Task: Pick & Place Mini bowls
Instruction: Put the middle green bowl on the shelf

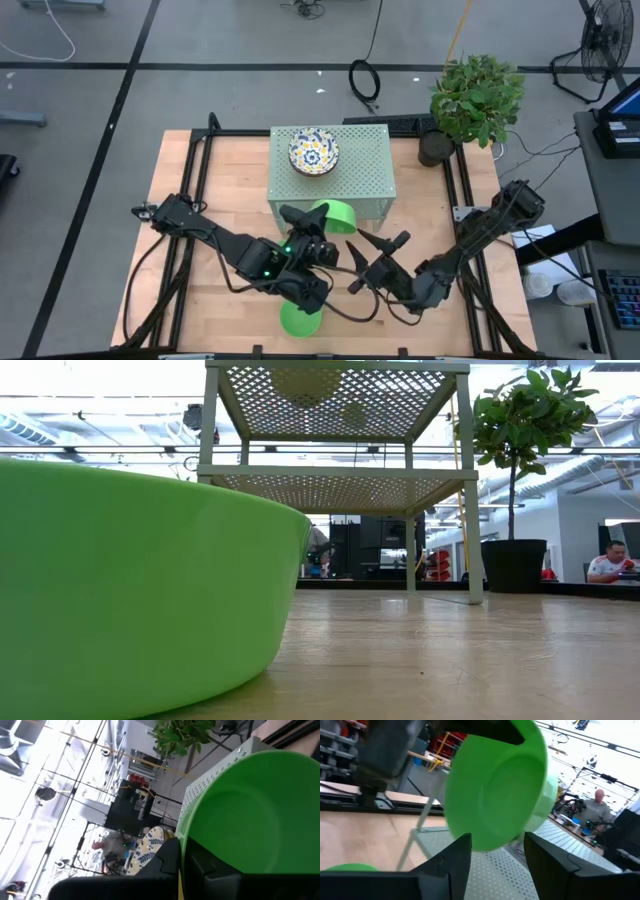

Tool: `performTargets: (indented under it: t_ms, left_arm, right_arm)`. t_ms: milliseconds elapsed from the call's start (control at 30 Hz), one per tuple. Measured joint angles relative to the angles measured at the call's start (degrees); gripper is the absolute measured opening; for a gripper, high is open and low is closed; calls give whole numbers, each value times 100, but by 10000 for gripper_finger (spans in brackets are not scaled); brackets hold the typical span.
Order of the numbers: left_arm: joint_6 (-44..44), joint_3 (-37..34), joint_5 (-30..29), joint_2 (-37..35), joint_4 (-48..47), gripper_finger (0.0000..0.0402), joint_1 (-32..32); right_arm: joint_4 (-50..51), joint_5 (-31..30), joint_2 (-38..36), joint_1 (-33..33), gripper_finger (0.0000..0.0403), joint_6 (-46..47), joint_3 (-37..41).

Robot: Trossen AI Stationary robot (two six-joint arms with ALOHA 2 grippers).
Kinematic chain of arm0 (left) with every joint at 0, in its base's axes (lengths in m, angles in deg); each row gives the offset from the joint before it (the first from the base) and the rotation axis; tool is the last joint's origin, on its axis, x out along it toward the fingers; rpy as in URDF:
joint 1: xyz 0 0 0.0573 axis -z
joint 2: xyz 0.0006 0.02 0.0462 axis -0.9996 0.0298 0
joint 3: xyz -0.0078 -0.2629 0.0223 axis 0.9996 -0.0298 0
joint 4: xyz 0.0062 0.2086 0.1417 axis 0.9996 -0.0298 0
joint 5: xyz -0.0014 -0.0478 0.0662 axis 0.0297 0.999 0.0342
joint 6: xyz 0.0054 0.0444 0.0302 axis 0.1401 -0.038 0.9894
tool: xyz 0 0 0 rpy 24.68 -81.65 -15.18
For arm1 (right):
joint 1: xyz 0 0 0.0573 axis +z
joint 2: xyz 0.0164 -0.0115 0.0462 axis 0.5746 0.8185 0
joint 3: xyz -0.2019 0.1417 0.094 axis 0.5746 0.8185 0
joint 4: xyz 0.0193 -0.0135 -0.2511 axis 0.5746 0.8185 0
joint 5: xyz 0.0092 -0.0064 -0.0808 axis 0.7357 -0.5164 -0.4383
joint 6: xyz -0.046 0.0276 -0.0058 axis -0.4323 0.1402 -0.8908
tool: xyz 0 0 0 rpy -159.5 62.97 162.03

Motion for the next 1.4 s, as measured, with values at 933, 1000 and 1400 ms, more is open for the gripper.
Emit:
performTargets:
  t_ms: [933, 1000, 1400]
  left_arm:
    - [-1477, 2, 459, -17, -312, 28, 66]
    - [-1780, 8, 788, -34, -365, 40, 51]
    - [-2975, 1, 3692, -294, -730, 232, 18]
  right_arm:
    - [-866, -87, -13, -256, 8, -1512, 0]
    - [-862, -78, -13, -213, 5, -1536, 2]
    - [-679, 190, 4, 351, 2, -1773, -3]
